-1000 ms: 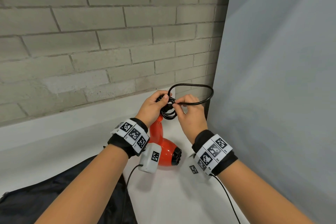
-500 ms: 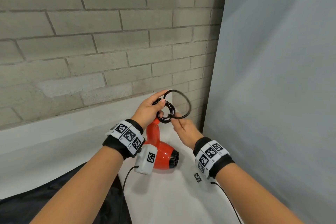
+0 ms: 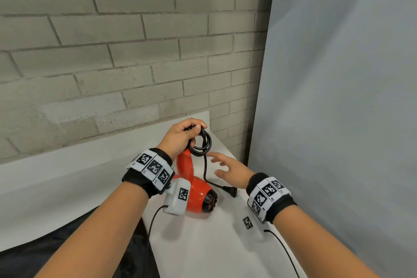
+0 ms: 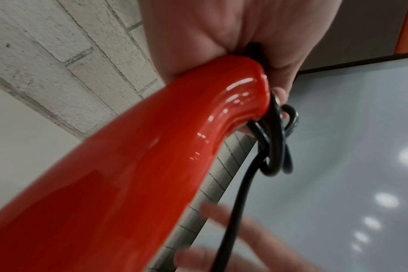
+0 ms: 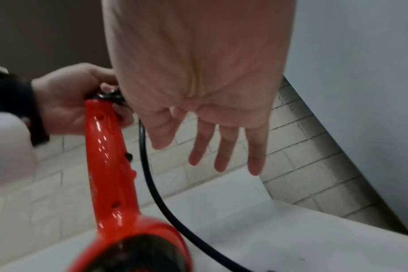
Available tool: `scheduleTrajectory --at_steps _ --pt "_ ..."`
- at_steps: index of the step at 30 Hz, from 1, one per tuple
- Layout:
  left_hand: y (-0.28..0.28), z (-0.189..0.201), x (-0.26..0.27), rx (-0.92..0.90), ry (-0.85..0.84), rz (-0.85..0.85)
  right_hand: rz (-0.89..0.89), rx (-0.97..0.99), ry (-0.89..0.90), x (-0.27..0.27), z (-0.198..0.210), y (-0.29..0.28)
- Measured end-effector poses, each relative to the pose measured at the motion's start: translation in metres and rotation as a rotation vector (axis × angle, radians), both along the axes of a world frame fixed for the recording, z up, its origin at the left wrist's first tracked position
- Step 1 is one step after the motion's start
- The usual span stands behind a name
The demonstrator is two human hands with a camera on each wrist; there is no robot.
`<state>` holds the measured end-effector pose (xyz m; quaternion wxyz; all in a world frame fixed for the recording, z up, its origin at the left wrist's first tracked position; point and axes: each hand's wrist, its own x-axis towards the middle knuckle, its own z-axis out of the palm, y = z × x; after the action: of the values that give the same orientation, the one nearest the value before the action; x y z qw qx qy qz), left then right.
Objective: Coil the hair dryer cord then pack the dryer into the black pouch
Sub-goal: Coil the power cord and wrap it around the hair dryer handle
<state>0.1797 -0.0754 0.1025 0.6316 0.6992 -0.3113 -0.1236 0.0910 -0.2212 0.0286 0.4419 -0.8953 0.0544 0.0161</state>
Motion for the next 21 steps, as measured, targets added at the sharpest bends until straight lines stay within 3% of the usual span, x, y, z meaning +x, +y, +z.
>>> scheduleTrajectory --at_steps 5,9,14,21 --pt "0.002 -0.001 0.0 -0.019 -0.01 0.011 0.055 0.203 -0.181 0.012 0.005 0.01" --pt "0.004 -0.002 0.002 -0.006 0.005 0.004 -0.19 0.372 -0.277 0.017 0.01 0.009" --pt "0.008 -0.002 0.0 0.076 -0.08 -0.059 -0.435 0.249 -0.477 0.015 0.042 0.002" --pt "0.006 0.003 -0.002 0.208 -0.202 -0.109 -0.36 0.01 -0.635 -0.002 0.091 0.014"
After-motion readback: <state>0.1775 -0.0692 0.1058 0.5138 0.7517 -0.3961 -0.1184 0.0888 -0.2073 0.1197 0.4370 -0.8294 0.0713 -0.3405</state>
